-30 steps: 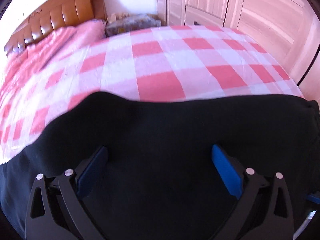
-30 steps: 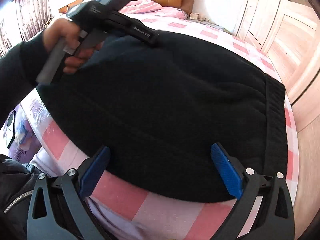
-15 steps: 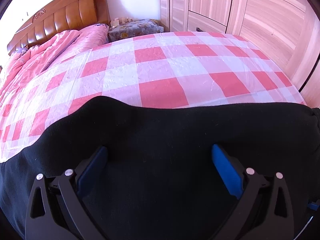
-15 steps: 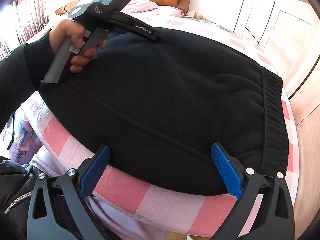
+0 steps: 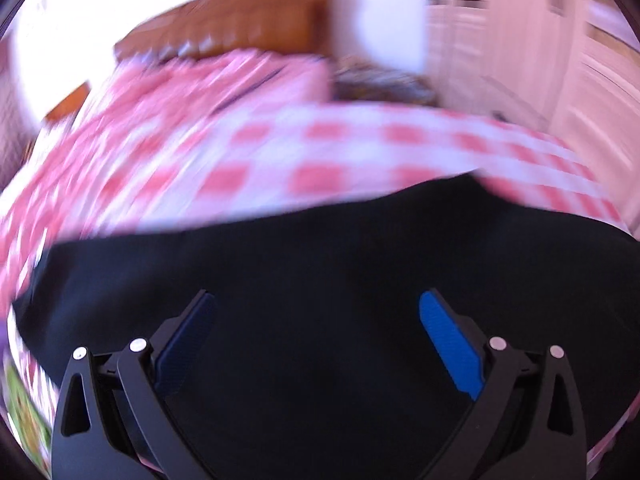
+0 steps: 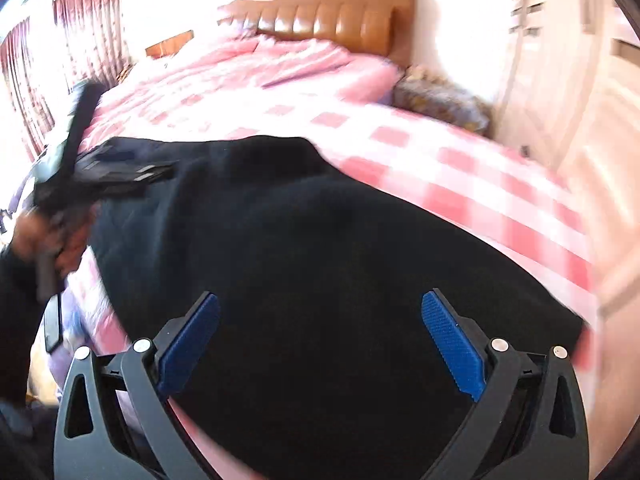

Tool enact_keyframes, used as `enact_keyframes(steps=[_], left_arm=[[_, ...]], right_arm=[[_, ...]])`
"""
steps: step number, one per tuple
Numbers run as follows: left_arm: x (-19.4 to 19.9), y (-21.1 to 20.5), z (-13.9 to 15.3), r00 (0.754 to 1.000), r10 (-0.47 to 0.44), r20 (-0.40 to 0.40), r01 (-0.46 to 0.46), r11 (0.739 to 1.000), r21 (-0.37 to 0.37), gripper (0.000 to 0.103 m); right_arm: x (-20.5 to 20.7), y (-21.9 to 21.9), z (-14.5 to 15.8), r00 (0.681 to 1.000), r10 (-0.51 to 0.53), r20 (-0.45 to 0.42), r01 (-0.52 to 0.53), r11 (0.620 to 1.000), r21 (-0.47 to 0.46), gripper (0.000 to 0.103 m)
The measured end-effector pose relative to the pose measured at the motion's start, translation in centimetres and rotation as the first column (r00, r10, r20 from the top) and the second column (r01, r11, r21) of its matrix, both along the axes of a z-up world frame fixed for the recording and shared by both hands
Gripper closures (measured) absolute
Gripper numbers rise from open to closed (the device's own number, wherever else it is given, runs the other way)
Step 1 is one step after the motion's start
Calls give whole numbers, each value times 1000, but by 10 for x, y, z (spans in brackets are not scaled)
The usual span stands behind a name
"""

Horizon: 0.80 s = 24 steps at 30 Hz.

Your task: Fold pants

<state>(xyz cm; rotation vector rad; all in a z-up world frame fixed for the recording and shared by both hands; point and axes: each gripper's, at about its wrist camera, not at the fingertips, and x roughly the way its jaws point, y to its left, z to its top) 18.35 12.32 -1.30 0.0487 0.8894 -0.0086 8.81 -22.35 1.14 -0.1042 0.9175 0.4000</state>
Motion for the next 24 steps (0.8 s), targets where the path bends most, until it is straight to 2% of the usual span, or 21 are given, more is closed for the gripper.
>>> enact_keyframes(steps=[2, 5, 6, 9, 12, 14, 17, 20, 21, 22, 24], left_arm=[[-1, 27, -14, 998, 61, -33, -61, 998, 0, 2], [0, 63, -38, 987, 133, -94, -133, 991, 11, 1], [-3, 74, -40, 990, 122, -69, -126, 990, -61, 1], [-5, 74, -40, 991, 109, -76, -112, 993, -35, 1], [-8, 77, -31, 982, 168, -90, -169, 986, -1, 2], [-6, 79, -18, 986, 162, -45, -163, 987, -6, 2], [14, 85, -15, 984, 173, -40, -173, 985, 13, 2], [41, 108, -34, 961, 245, -129, -242, 970, 36, 1], [40, 119, -38, 964, 234, -125, -240, 970, -34, 1], [36, 126, -39, 967, 228, -113, -236, 969, -66, 1], [23, 134, -36, 963, 248, -107, -254, 967, -36, 1]], right_arm=[[34, 11, -18, 999, -12, -53, 11, 1000, -16, 5], [73, 13, -54, 988, -96, -123, 81, 989, -121, 4], [76, 8, -51, 990, -104, -91, 96, 991, -97, 4], [81, 1, -48, 983, -153, -99, 143, 985, -97, 4], [78, 13, -41, 974, -213, -81, 201, 970, -140, 5], [76, 39, -29, 987, -154, -55, 147, 983, -112, 5], [90, 76, -26, 996, -62, -70, 58, 997, -50, 5], [103, 121, -35, 996, 31, -85, -38, 996, -84, 5], [108, 131, -44, 995, 35, -97, -48, 989, -143, 5], [110, 132, -48, 995, 39, -88, -52, 988, -145, 4], [108, 120, -47, 997, 45, -67, -51, 994, -92, 4]])
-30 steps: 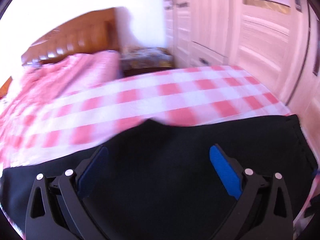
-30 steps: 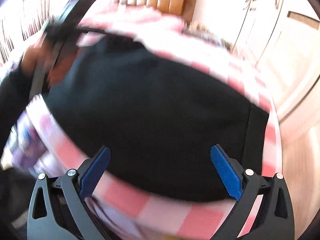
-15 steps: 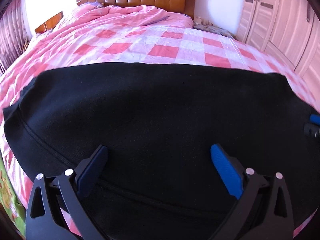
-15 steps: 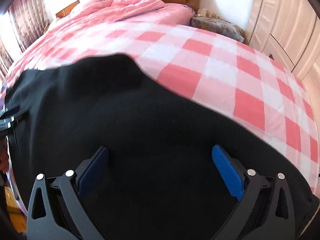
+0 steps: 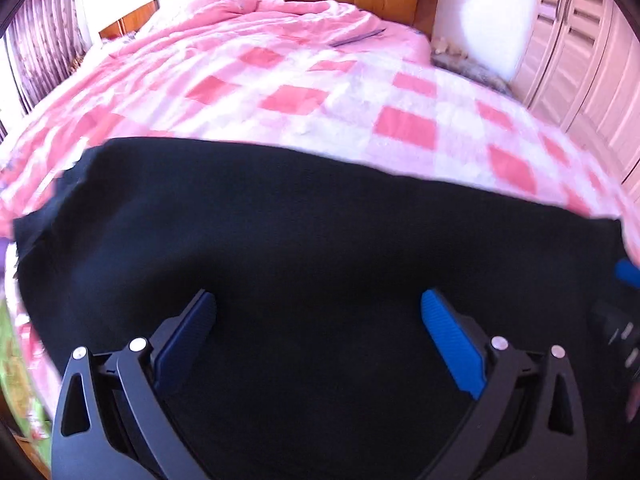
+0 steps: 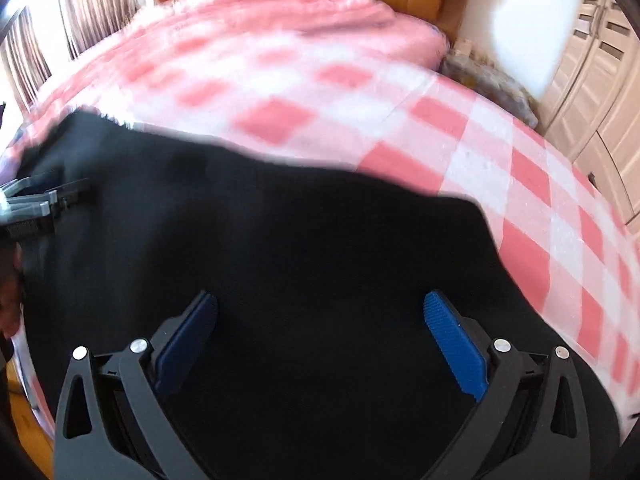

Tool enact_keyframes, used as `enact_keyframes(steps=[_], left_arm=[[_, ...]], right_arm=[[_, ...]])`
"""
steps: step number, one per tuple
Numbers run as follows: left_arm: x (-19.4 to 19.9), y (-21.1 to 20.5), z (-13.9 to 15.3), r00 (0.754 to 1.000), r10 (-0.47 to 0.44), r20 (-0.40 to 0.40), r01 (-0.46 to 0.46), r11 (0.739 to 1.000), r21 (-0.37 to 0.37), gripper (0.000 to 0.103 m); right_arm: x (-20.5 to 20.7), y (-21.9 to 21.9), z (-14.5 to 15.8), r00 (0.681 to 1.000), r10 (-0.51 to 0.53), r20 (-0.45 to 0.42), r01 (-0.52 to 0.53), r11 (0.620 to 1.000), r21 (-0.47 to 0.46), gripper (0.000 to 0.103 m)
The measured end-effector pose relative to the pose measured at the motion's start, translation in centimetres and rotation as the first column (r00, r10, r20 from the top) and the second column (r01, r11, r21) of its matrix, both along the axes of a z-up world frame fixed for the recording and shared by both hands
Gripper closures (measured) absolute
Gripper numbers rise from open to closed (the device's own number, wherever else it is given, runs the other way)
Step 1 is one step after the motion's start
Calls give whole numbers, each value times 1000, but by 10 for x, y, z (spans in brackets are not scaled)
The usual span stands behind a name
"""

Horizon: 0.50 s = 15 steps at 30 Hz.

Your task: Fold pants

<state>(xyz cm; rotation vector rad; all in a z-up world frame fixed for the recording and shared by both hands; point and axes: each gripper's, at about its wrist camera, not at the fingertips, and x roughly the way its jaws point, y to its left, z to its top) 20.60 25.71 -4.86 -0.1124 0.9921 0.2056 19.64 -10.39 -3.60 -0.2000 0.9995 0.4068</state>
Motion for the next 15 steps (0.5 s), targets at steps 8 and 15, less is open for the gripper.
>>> enact_keyframes(steps=[8, 15], left_arm=[[-92, 164, 27, 893, 403, 201, -260, 826, -499, 2], [-97, 257, -15, 864, 499, 64, -330, 657, -678, 15]], right_arm=[[-11, -7, 1, 999, 5, 37, -5, 1000, 2, 4], [-3, -2, -5, 999, 5, 37, -5, 1000, 3, 4]])
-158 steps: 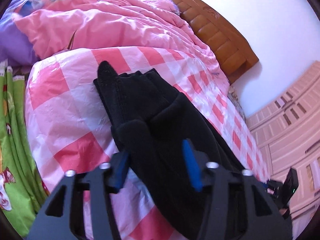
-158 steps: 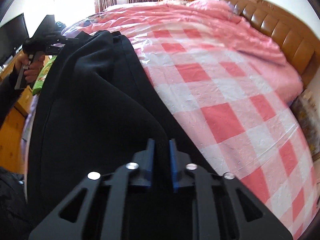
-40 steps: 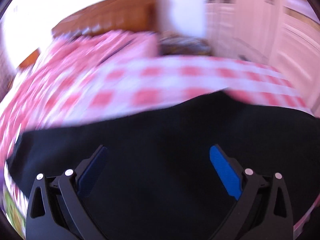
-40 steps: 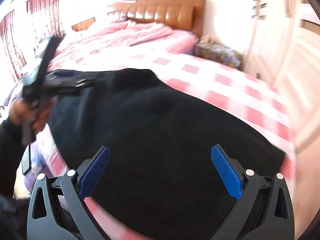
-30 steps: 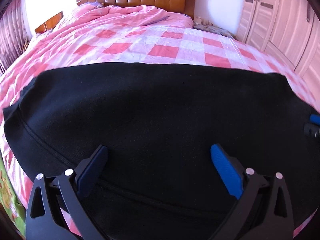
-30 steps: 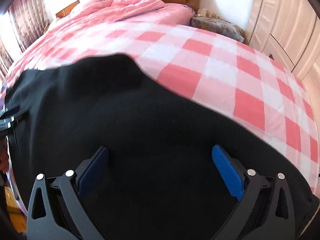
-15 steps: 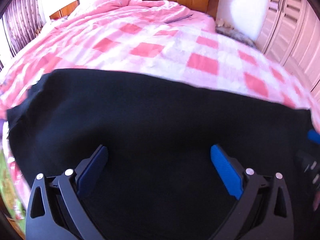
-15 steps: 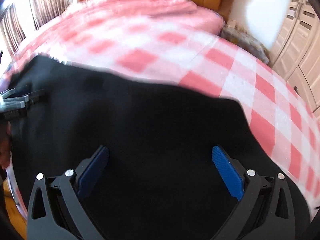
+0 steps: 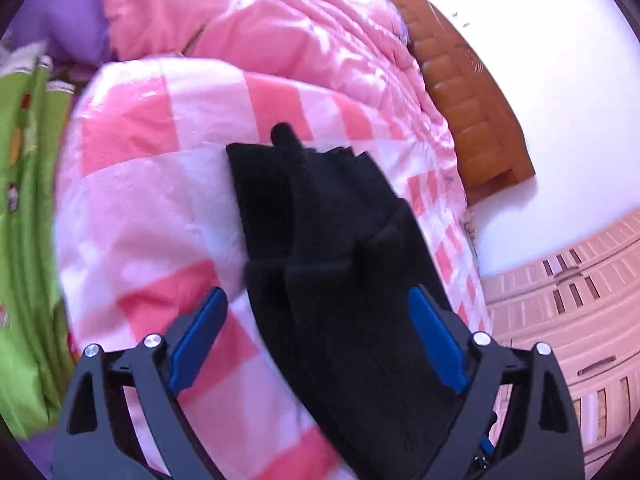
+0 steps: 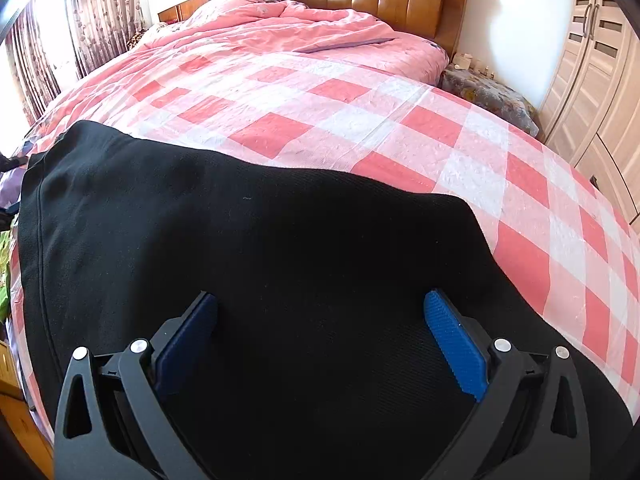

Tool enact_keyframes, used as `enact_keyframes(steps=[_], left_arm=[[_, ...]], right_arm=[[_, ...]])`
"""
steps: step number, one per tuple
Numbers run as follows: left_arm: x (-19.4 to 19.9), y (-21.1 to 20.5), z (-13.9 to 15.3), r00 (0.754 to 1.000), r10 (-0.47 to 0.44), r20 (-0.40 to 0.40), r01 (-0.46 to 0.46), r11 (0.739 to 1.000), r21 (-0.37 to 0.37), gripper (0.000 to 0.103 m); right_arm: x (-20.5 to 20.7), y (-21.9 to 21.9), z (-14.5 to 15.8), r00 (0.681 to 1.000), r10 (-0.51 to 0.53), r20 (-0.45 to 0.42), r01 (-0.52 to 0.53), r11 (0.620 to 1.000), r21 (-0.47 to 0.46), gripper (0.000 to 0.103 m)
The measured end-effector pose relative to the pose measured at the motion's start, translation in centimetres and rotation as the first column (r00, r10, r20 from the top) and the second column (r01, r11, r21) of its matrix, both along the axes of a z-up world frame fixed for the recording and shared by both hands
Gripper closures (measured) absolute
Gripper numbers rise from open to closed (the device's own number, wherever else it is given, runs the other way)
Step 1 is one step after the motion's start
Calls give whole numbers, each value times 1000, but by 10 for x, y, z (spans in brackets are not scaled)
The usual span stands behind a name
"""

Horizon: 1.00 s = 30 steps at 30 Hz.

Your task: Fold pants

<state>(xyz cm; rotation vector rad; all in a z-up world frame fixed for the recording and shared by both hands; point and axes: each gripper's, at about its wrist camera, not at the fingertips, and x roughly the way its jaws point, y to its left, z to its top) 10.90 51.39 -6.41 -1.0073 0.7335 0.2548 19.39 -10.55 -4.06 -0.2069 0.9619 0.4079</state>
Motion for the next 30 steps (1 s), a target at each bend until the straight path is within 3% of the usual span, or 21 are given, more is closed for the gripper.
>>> enact_keyframes(steps=[9, 12, 14, 15, 16, 18, 20, 22, 24, 27, 29, 30], left_arm=[[24, 8, -10, 999, -50, 20, 50, 999, 17, 15], [22, 1, -12, 993, -105, 50, 102, 993, 58, 16], [21, -2, -14, 994, -110, 25, 108, 989, 98, 36], [18, 0, -16, 996, -91, 9, 89, 990, 109, 56], [15, 4, -18, 996, -89, 26, 87, 993, 83, 65], [10, 5, -18, 995, -83, 51, 79, 994, 74, 70], [9, -3, -10, 998, -62, 28, 57, 988, 143, 71], [6, -13, 4, 1000, 2, 3, -3, 970, 244, 72], [10, -20, 9, 999, 37, -27, -27, 955, 297, 72], [18, -35, 21, 995, 41, -89, -3, 920, 391, 72], [24, -55, 43, 995, 27, -92, 22, 871, 491, 72], [23, -74, 65, 998, -1, -56, 31, 840, 541, 72]], right_arm=[[0, 0, 0, 1000, 0, 0, 0, 1000, 0, 4], [0, 0, 0, 1000, 0, 0, 0, 1000, 0, 4], [0, 0, 0, 1000, 0, 0, 0, 1000, 0, 4], [-1, -1, 0, 1000, 0, 0, 0, 1000, 0, 4], [-1, 0, 0, 1000, 0, 0, 0, 1000, 0, 4], [-1, -1, 0, 1000, 1, 0, -1, 1000, 1, 4], [-1, -1, 0, 1000, 0, -1, 0, 1000, 2, 4], [0, 0, 1, 1000, 0, 0, 0, 1000, 2, 4], [1, 0, 1, 1000, 0, 1, 0, 1000, 4, 4], [0, 1, 1, 1000, 1, 1, -1, 1000, 3, 4], [1, 0, 1, 1000, 2, 0, -2, 1000, 6, 4], [1, -1, 2, 1000, 1, 0, -1, 1000, 15, 4]])
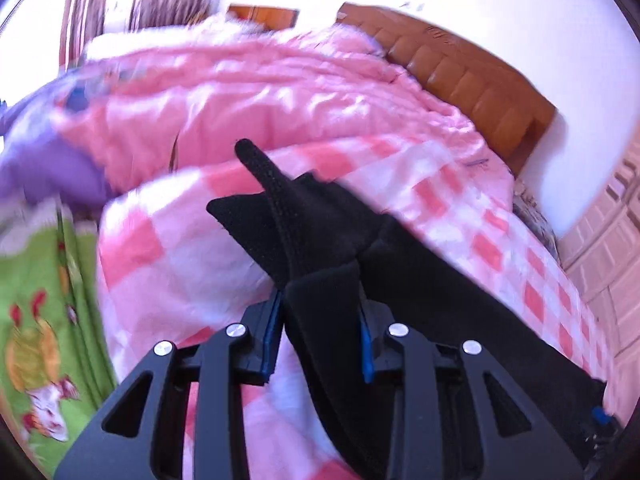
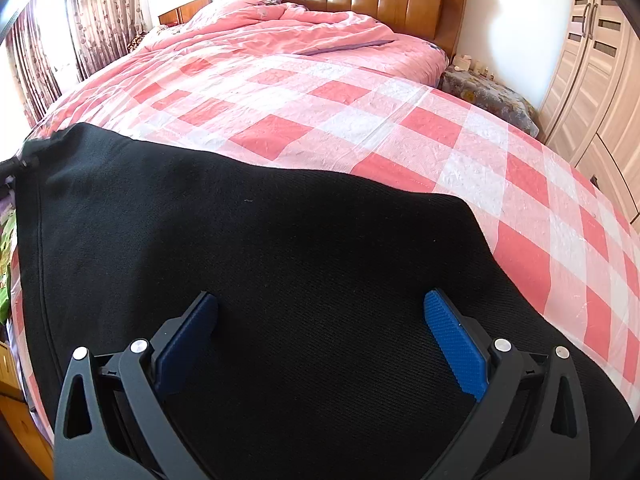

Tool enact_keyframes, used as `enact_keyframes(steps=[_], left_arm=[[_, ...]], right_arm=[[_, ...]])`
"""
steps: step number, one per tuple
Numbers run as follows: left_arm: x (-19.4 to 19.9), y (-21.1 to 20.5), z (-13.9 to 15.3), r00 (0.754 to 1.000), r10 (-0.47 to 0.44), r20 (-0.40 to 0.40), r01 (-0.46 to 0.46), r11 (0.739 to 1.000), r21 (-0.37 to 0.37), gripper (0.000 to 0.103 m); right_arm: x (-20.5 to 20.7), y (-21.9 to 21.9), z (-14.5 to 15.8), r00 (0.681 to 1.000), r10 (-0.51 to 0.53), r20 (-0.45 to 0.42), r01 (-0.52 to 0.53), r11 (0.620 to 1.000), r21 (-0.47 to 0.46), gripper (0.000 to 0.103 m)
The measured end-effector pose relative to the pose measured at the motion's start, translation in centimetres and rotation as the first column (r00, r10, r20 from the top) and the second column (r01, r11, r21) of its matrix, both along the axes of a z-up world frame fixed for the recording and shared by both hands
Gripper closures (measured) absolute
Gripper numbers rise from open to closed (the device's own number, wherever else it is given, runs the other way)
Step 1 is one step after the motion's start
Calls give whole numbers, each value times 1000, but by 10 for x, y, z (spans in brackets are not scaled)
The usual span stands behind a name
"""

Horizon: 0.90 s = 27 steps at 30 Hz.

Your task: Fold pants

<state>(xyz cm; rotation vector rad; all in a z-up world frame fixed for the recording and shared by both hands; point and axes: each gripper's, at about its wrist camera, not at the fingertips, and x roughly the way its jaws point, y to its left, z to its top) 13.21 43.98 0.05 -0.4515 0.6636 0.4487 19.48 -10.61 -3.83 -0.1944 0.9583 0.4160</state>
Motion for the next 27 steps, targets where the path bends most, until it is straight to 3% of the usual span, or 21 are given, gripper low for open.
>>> enact_keyframes(steps=[3, 6, 8, 11, 12, 13, 14, 15, 17, 18, 19, 20, 21, 22, 23, 24, 25, 27], left_arm=[[-2, -55, 48, 991, -108, 75, 98, 986, 132, 74], [2, -136, 85, 959, -265, 100, 221, 921, 320, 77], [5, -183, 93, 930, -354, 99, 285, 865, 412, 77], [-11, -266, 88, 861, -505, 56, 393, 732, 557, 78], [-21, -296, 81, 825, -564, 20, 441, 666, 602, 78], [-33, -329, 68, 781, -624, -32, 491, 581, 649, 78], [-39, -346, 59, 755, -652, -66, 516, 530, 673, 78], [-50, -379, 36, 704, -694, -148, 565, 421, 710, 77], [-61, -411, -3, 620, -734, -278, 646, 275, 712, 71], [-69, -431, -34, 550, -742, -384, 697, 154, 701, 64], [-75, -438, -52, 519, -732, -441, 713, 87, 696, 58], [-83, -443, -68, 509, -715, -480, 704, 24, 710, 59], [-94, -443, -70, 526, -718, -455, 659, 6, 752, 57], [-98, -438, -65, 498, -743, -447, 678, 11, 735, 37], [-103, -434, -56, 459, -775, -433, 704, 21, 710, 29], [-111, -427, -41, 438, -811, -389, 707, 43, 706, 19], [-117, -421, -30, 424, -834, -353, 712, 66, 699, 18], [-120, -400, -2, 389, -886, -255, 768, 159, 620, 18]], right_arm=[[-3, -13, 9, 1000, -11, 19, 9, 995, 102, 5], [-12, -50, 30, 989, -135, 56, 114, 953, 279, 5], [-21, -75, 43, 979, -199, 52, 165, 911, 378, 5], [-43, -114, 66, 955, -283, 89, 214, 866, 452, 4], [-52, -129, 75, 943, -314, 113, 230, 857, 460, 4], [-59, -138, 80, 934, -335, 126, 243, 852, 464, 4], [-65, -147, 84, 926, -353, 135, 255, 847, 466, 4], [-71, -158, 87, 917, -373, 139, 271, 841, 468, 4], [-81, -176, 88, 908, -400, 120, 301, 826, 476, 4], [-83, -180, 87, 908, -406, 105, 312, 822, 477, 4], [-85, -183, 84, 910, -406, 84, 321, 818, 477, 4], [-88, -185, 81, 918, -392, 59, 320, 821, 473, 4], [-92, -184, 78, 925, -378, 48, 314, 827, 466, 4], [-94, -181, 75, 932, -359, 42, 303, 839, 452, 4], [-96, -177, 71, 938, -345, 41, 293, 849, 440, 4], [-101, -171, 66, 946, -322, 46, 274, 864, 423, 4], [-106, -167, 64, 952, -303, 50, 256, 873, 416, 4], [-116, -152, 63, 966, -251, 60, 204, 885, 419, 4]])
